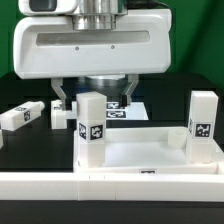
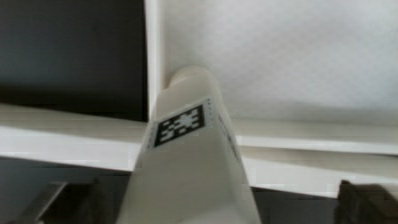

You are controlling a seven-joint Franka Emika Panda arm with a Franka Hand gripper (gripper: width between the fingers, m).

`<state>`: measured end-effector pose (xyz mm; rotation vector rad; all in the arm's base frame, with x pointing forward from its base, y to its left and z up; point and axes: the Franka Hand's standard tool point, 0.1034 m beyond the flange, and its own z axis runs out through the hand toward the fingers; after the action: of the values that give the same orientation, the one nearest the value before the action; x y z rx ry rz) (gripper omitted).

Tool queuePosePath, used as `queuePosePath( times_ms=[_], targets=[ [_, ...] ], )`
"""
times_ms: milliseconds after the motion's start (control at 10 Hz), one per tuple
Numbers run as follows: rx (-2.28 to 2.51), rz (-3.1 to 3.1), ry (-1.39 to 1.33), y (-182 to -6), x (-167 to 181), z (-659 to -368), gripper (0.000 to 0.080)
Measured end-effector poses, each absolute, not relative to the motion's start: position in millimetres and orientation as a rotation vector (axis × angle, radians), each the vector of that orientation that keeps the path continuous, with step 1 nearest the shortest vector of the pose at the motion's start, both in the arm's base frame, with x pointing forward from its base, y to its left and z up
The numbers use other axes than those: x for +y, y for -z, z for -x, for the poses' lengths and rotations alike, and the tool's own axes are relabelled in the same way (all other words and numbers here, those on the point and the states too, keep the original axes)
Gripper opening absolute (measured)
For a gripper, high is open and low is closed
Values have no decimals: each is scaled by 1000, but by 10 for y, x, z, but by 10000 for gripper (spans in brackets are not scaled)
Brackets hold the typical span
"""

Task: Assemble desk

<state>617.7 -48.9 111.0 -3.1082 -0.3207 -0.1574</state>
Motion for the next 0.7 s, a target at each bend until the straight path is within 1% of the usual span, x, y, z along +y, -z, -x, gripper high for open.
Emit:
queuePosePath(
  times_ms=[200, 300, 400, 500, 600, 700],
  targets=[
    [-553, 3090, 154, -1110, -509, -6174, 649],
    [-577, 3086, 153, -1108, -517, -6171, 649],
    [-581, 3086, 152, -1104, -518, -6167, 563],
    [-579, 3086, 152, -1104, -518, -6167, 427],
    [-578, 3087, 153, -1105, -524, -6167, 427],
    [-578, 3087, 153, -1104, -525, -6167, 287]
  ],
)
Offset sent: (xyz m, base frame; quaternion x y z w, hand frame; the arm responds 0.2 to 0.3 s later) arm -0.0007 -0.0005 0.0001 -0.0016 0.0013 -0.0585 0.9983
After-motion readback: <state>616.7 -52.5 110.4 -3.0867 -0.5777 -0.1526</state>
